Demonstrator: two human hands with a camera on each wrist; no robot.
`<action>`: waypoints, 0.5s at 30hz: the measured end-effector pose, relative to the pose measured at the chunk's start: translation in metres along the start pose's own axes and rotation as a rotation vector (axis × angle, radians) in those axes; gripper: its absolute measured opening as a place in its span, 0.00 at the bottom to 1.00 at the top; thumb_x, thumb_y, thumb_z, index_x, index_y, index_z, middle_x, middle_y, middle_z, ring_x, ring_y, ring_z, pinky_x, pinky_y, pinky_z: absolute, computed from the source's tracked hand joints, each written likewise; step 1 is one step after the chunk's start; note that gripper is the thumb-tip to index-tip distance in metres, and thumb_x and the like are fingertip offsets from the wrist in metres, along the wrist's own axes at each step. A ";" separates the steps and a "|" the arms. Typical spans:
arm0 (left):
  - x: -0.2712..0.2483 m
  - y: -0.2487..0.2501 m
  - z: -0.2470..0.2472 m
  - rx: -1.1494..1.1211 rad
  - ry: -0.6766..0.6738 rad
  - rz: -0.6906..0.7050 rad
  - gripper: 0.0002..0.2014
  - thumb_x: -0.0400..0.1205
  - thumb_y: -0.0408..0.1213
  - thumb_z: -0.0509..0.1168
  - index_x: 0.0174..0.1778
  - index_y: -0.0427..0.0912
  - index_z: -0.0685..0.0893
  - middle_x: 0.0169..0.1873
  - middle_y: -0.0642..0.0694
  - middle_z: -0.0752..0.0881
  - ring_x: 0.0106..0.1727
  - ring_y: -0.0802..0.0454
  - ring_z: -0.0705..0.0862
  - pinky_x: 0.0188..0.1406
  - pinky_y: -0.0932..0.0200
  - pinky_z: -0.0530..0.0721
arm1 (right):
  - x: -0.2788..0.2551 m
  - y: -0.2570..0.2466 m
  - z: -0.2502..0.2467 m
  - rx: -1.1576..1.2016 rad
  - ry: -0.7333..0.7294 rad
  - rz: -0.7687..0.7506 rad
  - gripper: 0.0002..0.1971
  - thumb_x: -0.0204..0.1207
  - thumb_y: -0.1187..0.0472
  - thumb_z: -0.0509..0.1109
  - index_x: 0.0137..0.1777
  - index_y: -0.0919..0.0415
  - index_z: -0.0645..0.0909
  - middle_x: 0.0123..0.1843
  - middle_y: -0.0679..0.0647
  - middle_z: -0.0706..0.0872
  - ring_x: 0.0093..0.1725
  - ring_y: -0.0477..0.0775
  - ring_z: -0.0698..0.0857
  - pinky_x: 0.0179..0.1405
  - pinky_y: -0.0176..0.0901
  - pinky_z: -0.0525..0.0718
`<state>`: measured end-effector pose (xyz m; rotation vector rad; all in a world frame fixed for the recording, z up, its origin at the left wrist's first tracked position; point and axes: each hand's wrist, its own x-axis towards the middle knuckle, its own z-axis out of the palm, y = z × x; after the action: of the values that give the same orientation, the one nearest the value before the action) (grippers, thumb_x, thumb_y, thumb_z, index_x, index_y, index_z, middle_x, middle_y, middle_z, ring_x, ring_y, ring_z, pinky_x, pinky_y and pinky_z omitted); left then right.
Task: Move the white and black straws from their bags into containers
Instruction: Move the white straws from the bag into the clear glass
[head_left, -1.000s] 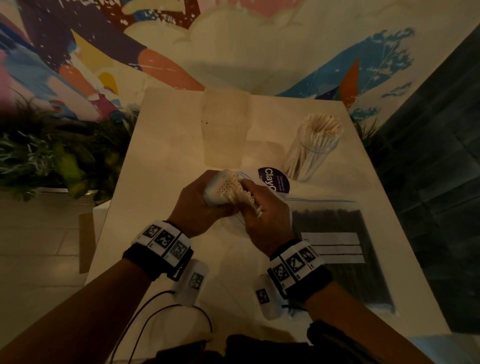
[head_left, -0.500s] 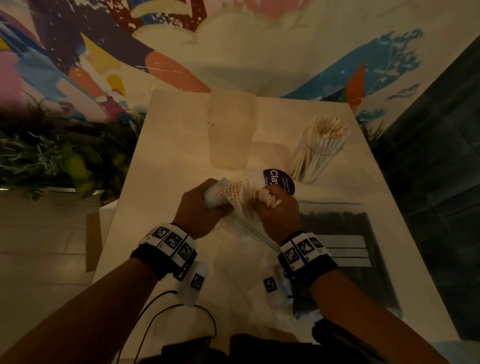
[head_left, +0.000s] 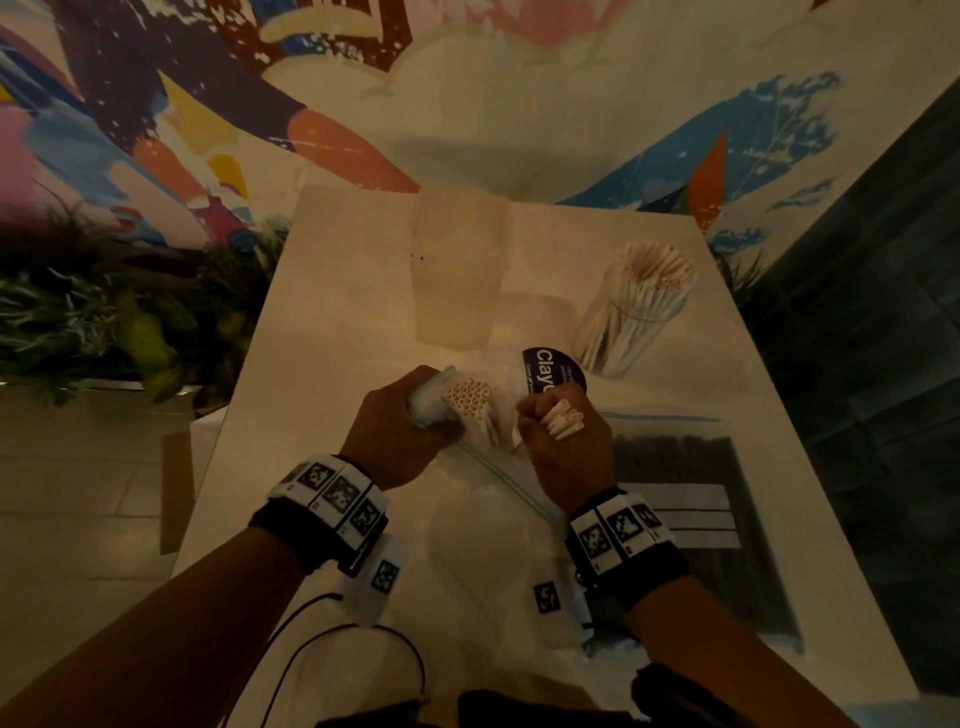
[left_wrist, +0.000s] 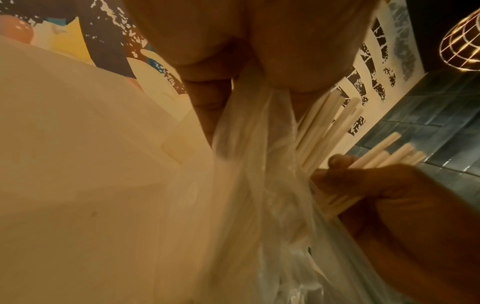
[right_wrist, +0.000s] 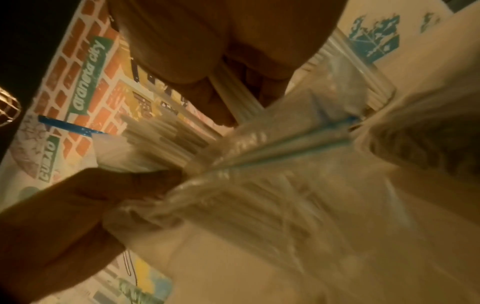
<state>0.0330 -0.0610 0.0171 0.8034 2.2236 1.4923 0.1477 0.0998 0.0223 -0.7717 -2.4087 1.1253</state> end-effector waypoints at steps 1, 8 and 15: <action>0.001 0.000 0.000 -0.003 0.000 -0.002 0.32 0.60 0.58 0.69 0.60 0.51 0.82 0.51 0.46 0.88 0.54 0.46 0.85 0.53 0.46 0.83 | -0.002 0.000 0.002 -0.013 -0.040 0.031 0.07 0.76 0.62 0.70 0.42 0.55 0.74 0.36 0.43 0.78 0.42 0.53 0.84 0.47 0.49 0.84; 0.003 0.004 0.000 0.040 -0.018 -0.003 0.23 0.64 0.47 0.72 0.56 0.53 0.82 0.47 0.49 0.87 0.54 0.46 0.85 0.53 0.50 0.82 | 0.000 0.003 0.006 0.034 -0.023 0.031 0.12 0.77 0.67 0.68 0.36 0.53 0.73 0.34 0.46 0.80 0.40 0.57 0.83 0.47 0.55 0.84; 0.003 0.004 -0.001 0.029 -0.015 -0.002 0.24 0.65 0.46 0.72 0.58 0.50 0.83 0.47 0.48 0.87 0.52 0.48 0.85 0.51 0.54 0.81 | 0.019 -0.041 -0.033 0.800 0.091 0.066 0.20 0.68 0.88 0.57 0.31 0.60 0.66 0.33 0.65 0.82 0.36 0.59 0.84 0.38 0.47 0.88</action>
<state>0.0317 -0.0586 0.0216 0.8186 2.2392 1.4518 0.1375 0.1085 0.0767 -0.5953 -1.6271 1.8400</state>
